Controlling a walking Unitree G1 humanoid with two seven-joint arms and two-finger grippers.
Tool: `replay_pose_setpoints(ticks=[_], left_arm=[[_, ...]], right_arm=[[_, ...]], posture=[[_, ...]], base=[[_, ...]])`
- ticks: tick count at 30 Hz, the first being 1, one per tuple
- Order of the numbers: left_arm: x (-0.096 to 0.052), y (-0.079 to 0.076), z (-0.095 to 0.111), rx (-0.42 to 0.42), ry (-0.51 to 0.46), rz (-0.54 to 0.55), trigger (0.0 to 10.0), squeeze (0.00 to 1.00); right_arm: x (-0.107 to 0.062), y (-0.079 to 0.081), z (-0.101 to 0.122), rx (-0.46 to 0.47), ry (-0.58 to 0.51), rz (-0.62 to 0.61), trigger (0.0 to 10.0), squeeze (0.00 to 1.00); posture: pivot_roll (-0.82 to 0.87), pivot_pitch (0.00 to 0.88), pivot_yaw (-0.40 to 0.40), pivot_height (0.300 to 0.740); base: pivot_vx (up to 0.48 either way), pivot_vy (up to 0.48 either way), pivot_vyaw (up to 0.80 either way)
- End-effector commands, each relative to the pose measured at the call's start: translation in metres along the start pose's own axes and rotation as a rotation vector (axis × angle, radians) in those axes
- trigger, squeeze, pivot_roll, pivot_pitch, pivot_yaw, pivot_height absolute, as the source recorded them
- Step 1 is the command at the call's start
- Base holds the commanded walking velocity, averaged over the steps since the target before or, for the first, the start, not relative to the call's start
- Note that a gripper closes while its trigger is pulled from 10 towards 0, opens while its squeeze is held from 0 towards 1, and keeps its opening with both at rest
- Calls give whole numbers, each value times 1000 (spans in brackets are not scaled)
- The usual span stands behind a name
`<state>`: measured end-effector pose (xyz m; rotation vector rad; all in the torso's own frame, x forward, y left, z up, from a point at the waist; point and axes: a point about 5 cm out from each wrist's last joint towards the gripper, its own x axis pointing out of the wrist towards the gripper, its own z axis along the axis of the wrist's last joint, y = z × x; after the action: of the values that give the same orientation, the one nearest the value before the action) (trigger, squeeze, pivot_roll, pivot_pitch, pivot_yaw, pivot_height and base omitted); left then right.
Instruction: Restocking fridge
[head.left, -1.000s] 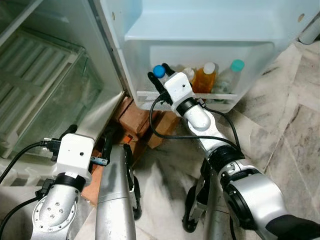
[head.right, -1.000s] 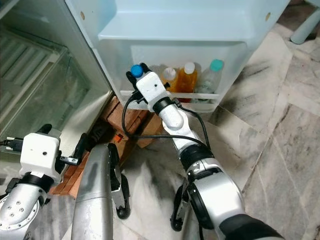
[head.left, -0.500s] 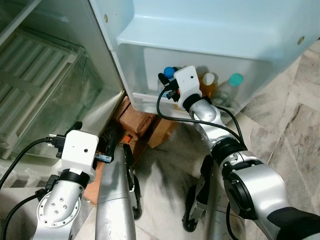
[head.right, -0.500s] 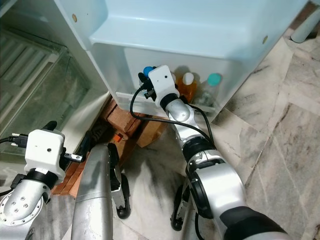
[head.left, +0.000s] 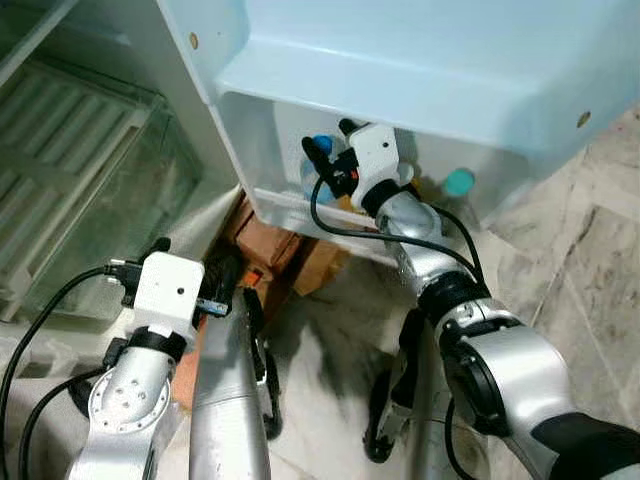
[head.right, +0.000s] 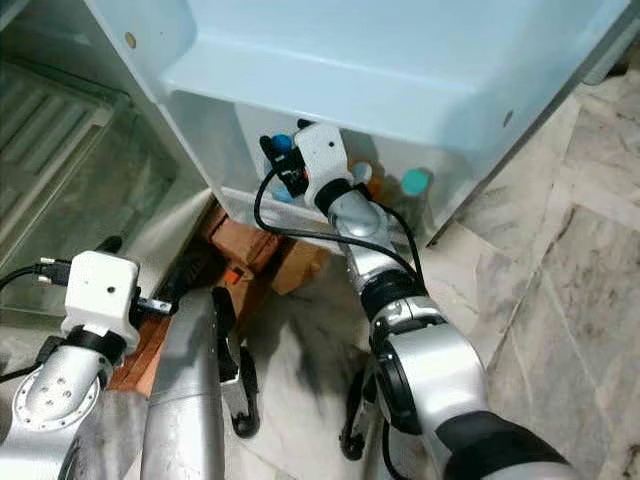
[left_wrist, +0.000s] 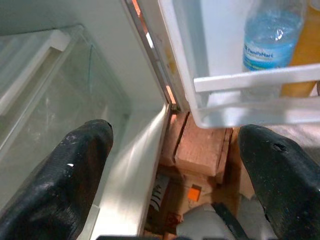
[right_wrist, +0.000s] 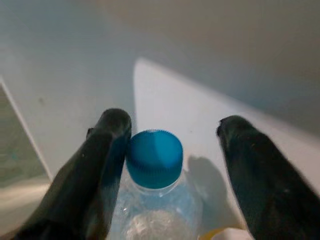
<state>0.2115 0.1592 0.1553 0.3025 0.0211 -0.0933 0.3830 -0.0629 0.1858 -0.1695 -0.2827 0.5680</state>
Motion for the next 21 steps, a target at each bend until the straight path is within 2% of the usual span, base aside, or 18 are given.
replay_pose_setpoints(ticks=[1,5,9,10,12,15,16,18,19,20,21], left_arm=[[0,-2,-8,5,27,2,10000,0],[4,-3,-9,11,18,4,10000,0],[13,-3,-10,14,1,4,10000,0],[17,-3,-10,13,-6,5,10000,0],[21,-3,-10,13,-9,3,10000,0],[25,-5,-8,11,-30,-4,10000,0],[30,-7,-8,8,-43,-5,10000,0],[32,-8,-8,6,-48,-5,10000,0],[35,-8,-10,5,-50,-2,10000,0],[36,-9,-11,4,-52,0,10000,0],[36,-9,-11,4,-52,0,10000,0]], right_arm=[[3,0,19,-17,-113,32,10000,1000],[-5,1,20,10,-144,84,10000,1000],[-23,7,19,47,-161,185,10000,1000],[-32,9,20,71,-153,225,10000,1000],[-37,9,19,86,-145,250,10000,1000],[-49,8,26,51,-164,249,10000,1000],[-57,8,31,49,-173,247,10000,925],[-63,9,32,39,-169,253,10000,922],[-70,10,30,59,-147,239,10000,745],[-76,12,28,96,-127,219,10000,412],[-76,12,28,96,-127,219,10000,412]], posture=[[290,273,-17,532],[280,248,-21,532],[249,203,-25,532],[241,195,-25,532],[234,187,-26,532],[214,166,-29,532],[201,150,-33,532],[192,138,-37,532],[184,125,-40,532],[177,112,-43,532],[177,112,-43,532]], base=[[0,0,0],[0,0,0],[0,0,0],[0,0,0],[0,0,0],[0,0,0],[0,0,0],[0,0,0],[0,0,0],[0,0,0],[0,0,0]])
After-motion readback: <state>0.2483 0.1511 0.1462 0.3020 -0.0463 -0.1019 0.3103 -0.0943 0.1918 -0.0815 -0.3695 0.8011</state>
